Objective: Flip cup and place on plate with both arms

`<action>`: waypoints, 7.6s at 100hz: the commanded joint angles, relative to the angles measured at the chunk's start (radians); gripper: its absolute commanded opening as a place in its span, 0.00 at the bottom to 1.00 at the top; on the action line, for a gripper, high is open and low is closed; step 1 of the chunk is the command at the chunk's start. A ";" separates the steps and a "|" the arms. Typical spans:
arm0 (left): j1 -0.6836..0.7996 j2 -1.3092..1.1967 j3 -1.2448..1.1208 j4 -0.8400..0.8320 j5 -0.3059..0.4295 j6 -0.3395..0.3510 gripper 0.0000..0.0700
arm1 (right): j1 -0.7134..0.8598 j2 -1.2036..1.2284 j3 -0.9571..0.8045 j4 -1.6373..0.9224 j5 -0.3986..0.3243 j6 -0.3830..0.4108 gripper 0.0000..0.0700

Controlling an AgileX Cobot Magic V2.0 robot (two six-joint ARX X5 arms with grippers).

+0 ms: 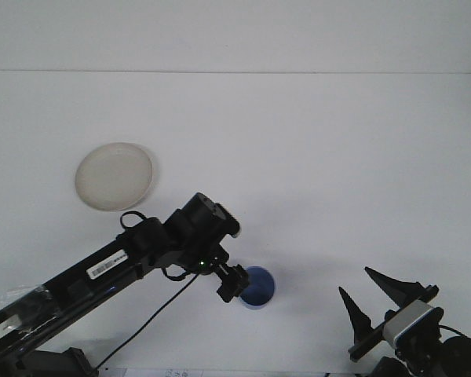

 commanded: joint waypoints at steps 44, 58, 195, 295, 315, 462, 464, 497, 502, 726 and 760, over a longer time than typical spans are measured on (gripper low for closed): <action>-0.070 0.216 0.025 0.088 -0.104 -0.003 0.54 | 0.008 0.003 0.003 0.008 0.002 0.003 0.59; -0.073 0.221 0.025 0.088 -0.104 0.002 0.02 | 0.008 0.003 0.003 0.007 0.002 0.006 0.59; 0.966 0.214 0.205 0.023 -0.287 0.086 0.01 | 0.008 0.003 0.003 0.000 0.002 0.041 0.59; 0.959 0.148 0.274 0.077 -0.275 0.036 0.56 | 0.008 0.003 0.003 -0.052 0.006 0.059 0.59; 0.958 -0.121 0.272 0.093 -0.275 0.014 0.56 | 0.008 0.003 0.004 -0.051 0.077 0.062 0.64; 0.622 -1.224 -0.684 0.230 -0.141 -0.185 0.02 | 0.008 0.003 0.005 -0.043 0.128 0.059 0.01; 0.622 -1.224 -0.684 0.230 -0.141 -0.185 0.02 | 0.008 0.003 0.005 -0.043 0.128 0.059 0.01; 0.655 -1.269 -0.785 0.367 -0.162 0.058 0.02 | 0.008 0.003 0.005 -0.043 0.128 0.059 0.01; 0.676 -1.304 -0.859 0.451 -0.188 0.118 0.02 | 0.008 0.003 0.005 -0.043 0.128 0.059 0.01; 0.787 -1.493 -1.346 0.832 -0.415 0.154 0.02 | -0.850 -0.179 -0.695 0.639 -0.288 0.026 0.01; 0.787 -1.493 -1.346 0.833 -0.415 0.154 0.02 | -0.850 -0.179 -0.709 0.657 -0.289 0.032 0.01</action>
